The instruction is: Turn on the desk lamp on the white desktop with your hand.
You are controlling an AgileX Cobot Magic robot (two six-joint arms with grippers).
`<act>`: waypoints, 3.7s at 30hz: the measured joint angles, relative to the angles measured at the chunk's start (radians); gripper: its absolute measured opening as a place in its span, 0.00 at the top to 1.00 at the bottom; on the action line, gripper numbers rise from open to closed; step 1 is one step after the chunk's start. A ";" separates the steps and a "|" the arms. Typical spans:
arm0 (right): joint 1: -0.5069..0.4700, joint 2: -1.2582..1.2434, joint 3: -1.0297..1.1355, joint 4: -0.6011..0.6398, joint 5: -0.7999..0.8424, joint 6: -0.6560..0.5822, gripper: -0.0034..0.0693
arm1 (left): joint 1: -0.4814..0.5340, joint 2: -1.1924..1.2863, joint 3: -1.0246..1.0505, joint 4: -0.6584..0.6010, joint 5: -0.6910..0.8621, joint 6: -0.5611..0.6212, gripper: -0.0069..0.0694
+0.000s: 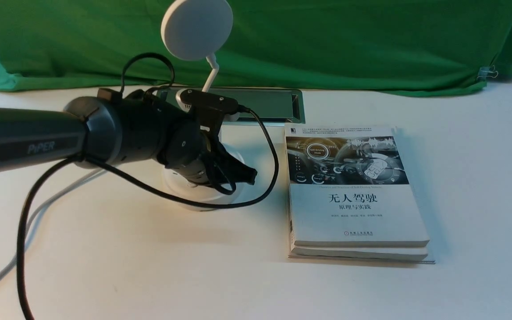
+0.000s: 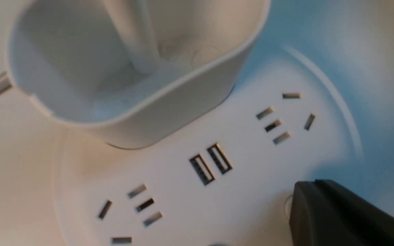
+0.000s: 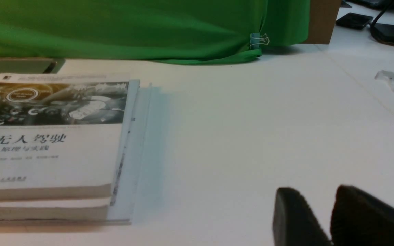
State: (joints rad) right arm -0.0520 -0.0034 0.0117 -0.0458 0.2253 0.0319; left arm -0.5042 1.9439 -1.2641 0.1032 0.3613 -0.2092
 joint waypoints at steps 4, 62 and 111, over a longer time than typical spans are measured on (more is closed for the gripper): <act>0.000 0.000 0.000 0.000 -0.001 0.000 0.62 | 0.000 0.000 -0.014 0.019 0.026 -0.025 0.91; 0.000 0.000 0.000 0.000 -0.001 0.000 0.62 | 0.010 -1.164 0.614 -0.231 0.015 0.082 0.91; 0.000 0.000 0.000 0.000 -0.001 0.000 0.62 | 0.439 -1.944 1.269 -0.070 -0.152 0.107 0.91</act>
State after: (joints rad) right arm -0.0520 -0.0034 0.0117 -0.0458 0.2248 0.0319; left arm -0.0652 -0.0004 0.0049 0.0331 0.2092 -0.1021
